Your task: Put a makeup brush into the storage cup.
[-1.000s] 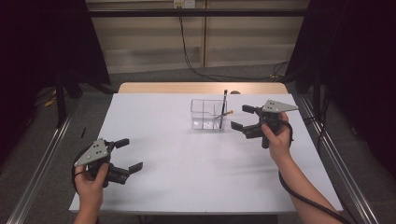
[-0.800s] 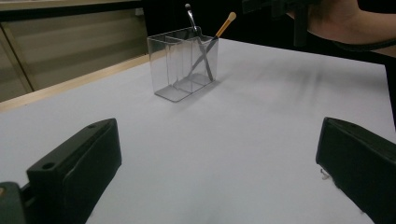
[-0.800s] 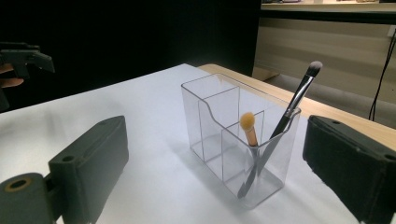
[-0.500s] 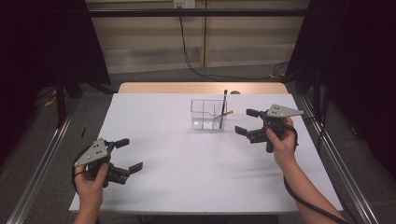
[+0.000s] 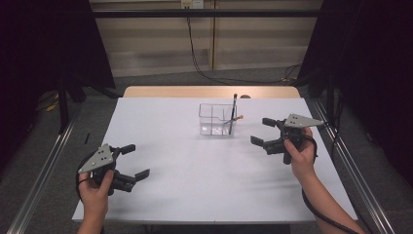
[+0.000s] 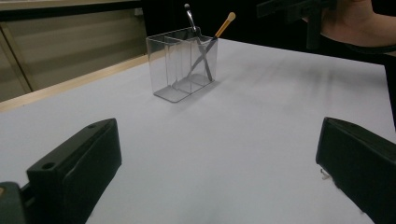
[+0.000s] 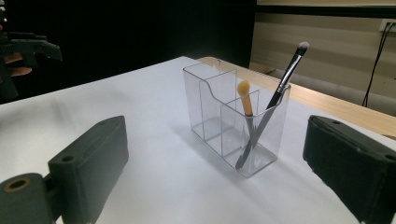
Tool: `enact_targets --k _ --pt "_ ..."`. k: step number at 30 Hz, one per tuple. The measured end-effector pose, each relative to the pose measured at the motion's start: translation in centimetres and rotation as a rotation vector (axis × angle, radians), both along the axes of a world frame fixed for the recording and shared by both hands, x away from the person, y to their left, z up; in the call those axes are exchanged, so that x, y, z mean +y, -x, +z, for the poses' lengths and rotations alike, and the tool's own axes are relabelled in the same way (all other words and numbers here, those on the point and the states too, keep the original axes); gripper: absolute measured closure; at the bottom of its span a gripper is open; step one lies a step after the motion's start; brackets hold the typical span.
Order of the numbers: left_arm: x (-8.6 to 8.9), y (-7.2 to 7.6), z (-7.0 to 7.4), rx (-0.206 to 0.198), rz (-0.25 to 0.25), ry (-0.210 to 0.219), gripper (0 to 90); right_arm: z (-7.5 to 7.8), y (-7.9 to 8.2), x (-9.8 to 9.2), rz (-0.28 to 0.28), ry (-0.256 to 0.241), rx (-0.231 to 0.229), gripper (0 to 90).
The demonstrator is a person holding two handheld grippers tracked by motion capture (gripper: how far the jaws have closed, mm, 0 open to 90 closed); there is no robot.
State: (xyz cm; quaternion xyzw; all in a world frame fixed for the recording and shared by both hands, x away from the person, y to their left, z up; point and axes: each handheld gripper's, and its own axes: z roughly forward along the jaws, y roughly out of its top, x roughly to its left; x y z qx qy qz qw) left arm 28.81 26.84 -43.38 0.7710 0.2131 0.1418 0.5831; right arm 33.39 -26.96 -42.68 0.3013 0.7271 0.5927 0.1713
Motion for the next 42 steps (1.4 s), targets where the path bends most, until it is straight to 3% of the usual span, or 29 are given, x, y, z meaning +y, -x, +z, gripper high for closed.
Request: enact_targets --k 42 --pt "-0.1 -0.2 0.0 0.000 -0.003 -0.001 0.1 -1.0 4.4 -3.2 -0.030 0.031 0.012 5.9"
